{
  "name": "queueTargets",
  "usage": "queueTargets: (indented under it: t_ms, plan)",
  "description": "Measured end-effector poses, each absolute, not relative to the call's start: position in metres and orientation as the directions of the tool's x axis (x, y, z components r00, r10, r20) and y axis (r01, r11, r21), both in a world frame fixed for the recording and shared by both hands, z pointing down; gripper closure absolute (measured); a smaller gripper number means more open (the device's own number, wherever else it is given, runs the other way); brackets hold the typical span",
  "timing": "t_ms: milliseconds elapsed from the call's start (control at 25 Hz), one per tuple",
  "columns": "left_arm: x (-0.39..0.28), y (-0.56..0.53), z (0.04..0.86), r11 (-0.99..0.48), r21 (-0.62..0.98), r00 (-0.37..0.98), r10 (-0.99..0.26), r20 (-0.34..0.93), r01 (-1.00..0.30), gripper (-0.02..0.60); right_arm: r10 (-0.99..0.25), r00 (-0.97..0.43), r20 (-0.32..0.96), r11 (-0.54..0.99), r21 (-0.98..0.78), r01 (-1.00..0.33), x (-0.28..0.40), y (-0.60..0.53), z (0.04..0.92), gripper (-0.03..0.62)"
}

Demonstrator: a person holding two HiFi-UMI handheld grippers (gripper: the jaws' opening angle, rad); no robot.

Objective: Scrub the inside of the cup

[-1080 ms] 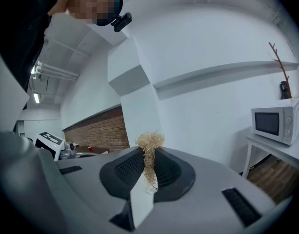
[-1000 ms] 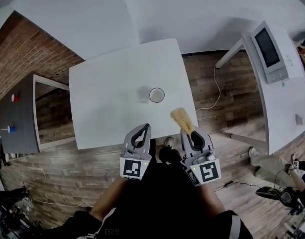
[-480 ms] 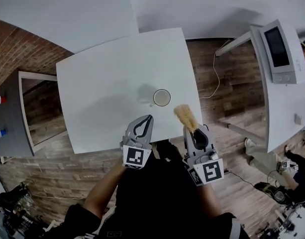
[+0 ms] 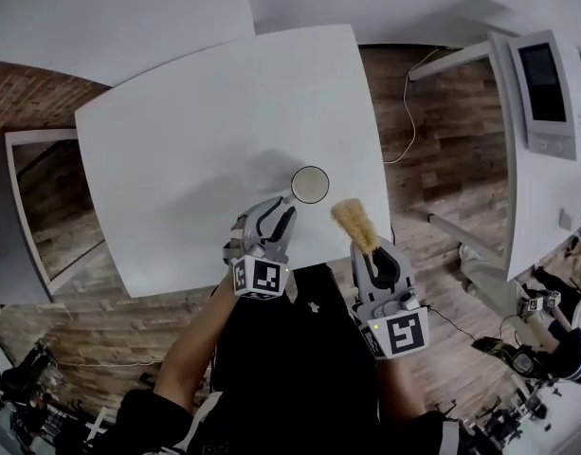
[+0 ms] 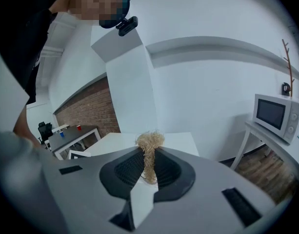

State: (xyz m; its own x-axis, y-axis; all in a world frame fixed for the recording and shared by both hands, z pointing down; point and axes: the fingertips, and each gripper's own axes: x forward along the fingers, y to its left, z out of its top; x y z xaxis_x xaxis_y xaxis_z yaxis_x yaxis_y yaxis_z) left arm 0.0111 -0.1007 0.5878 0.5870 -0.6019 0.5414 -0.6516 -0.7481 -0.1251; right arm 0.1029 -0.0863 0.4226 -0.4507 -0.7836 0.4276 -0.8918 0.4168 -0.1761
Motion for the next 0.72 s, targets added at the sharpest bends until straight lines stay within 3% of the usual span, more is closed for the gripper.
queueTargets:
  t_ms: [240,400,720]
  plan:
    - [0.022,-0.113,0.604,-0.779,-0.147,0.603,-0.576,0.551,-0.609,0.462,-0.744,-0.471,0.475,0.431,-0.199,-0.880,0.101,-0.101,0.435,0.556]
    - [0.032,-0.113,0.608,-0.801,-0.132,0.629,-0.549,0.551,-0.583,0.502,-0.703,-0.458,0.544,0.448,-0.161,-0.879,0.102,-0.113,0.445,0.556]
    - [0.044,-0.085,0.606,-0.837,-0.088,0.672,-0.491,0.554,-0.540,0.506,-0.522,-0.429,0.738,0.641,0.006,-0.768,0.094,-0.099,0.479,0.556]
